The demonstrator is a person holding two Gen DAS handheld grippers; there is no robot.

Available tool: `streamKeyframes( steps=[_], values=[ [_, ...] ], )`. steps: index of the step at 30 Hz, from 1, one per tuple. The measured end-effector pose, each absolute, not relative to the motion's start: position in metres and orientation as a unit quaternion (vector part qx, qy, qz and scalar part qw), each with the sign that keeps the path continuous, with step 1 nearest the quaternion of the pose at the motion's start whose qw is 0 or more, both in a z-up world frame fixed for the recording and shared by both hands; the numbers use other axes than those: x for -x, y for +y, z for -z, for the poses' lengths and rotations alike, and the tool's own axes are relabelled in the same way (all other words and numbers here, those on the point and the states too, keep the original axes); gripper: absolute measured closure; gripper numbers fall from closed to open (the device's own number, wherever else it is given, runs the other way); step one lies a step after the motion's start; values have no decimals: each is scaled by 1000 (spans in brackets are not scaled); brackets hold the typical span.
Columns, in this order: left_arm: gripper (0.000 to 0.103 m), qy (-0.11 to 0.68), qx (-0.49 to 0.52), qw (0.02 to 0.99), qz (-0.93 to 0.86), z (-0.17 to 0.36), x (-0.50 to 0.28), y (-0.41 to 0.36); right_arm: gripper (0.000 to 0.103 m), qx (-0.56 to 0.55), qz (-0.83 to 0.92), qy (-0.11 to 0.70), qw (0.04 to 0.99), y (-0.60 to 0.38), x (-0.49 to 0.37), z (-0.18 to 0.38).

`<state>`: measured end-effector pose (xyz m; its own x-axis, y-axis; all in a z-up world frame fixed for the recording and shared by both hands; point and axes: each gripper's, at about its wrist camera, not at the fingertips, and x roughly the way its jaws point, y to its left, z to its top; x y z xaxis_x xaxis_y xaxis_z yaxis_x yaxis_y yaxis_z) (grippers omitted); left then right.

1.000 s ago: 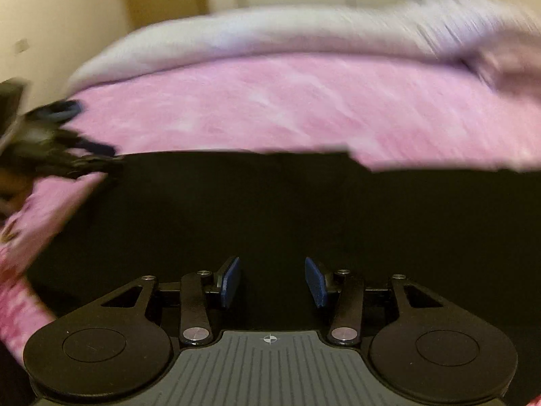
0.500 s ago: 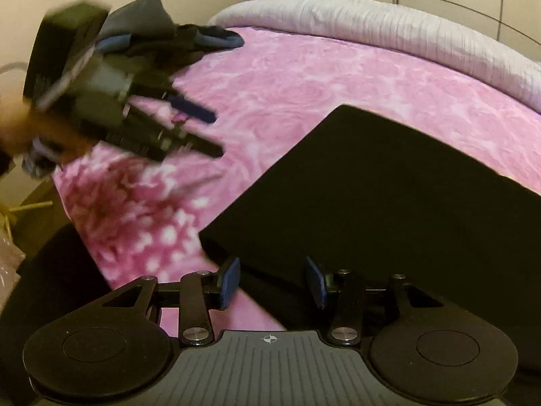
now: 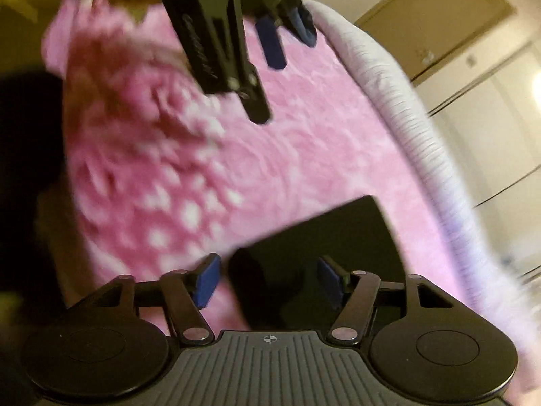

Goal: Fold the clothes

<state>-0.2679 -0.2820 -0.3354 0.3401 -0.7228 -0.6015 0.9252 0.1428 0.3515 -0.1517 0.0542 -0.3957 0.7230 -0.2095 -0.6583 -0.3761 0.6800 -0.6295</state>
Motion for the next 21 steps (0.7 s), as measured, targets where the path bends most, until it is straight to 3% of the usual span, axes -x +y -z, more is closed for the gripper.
streamKeyframes(
  steps=[1,3,11,12,15,21],
  values=[
    [38,118,-378,729,558,340,274,-287,46,403,-53,368,836,53,152,397],
    [34,56,-435,703,560,351,286,-298,82,406,-59,373,832,50,154,402],
    [35,-201,-587,551,558,393,310,-361,90,316,-47,330,888,13,167,354],
    [41,-218,-595,535,558,396,310,-370,90,304,-45,325,894,8,169,346],
    [92,-220,-599,522,566,387,309,-394,91,248,-40,309,917,-13,179,329],
    [95,-181,-561,562,580,310,326,-431,93,107,-22,223,969,-60,222,287]
  ],
)
